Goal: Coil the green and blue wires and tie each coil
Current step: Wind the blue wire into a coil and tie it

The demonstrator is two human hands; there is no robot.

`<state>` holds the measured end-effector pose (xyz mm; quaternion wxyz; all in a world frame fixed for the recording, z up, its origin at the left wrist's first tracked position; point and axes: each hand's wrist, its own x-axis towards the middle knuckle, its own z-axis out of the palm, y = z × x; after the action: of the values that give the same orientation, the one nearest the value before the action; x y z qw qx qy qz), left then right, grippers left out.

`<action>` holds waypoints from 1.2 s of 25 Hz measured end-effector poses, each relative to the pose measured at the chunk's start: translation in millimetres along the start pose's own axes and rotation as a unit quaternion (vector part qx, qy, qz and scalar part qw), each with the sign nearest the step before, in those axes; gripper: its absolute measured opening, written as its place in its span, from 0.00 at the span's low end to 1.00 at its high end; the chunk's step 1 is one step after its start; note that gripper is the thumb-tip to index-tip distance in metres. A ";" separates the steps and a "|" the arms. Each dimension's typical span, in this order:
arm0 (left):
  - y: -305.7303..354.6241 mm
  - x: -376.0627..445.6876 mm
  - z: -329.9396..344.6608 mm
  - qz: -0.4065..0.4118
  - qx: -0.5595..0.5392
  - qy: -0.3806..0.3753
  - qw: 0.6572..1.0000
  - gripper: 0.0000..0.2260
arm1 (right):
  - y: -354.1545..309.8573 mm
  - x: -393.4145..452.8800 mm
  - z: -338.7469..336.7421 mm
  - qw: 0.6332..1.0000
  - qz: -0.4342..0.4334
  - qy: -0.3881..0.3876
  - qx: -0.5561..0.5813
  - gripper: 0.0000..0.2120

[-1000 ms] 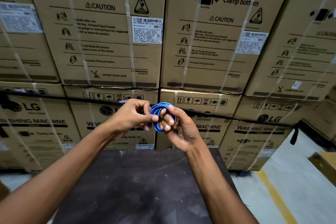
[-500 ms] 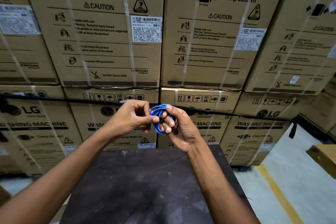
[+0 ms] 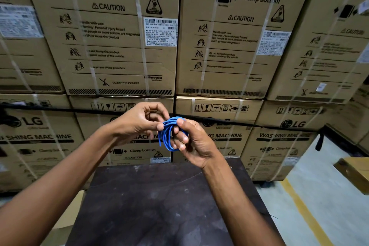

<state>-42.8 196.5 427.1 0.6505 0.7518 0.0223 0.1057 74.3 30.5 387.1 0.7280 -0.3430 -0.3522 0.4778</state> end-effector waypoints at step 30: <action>30.5 43.5 25.0 -0.019 0.071 0.051 0.996 0.11 | -61.7 -16.9 -34.8 0.945 -0.086 0.145 -0.280 0.11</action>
<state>1.2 174.9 459.4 0.5956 0.7890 0.0775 0.1295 126.6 -10.0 417.6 0.6838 -0.5676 -0.3904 0.2406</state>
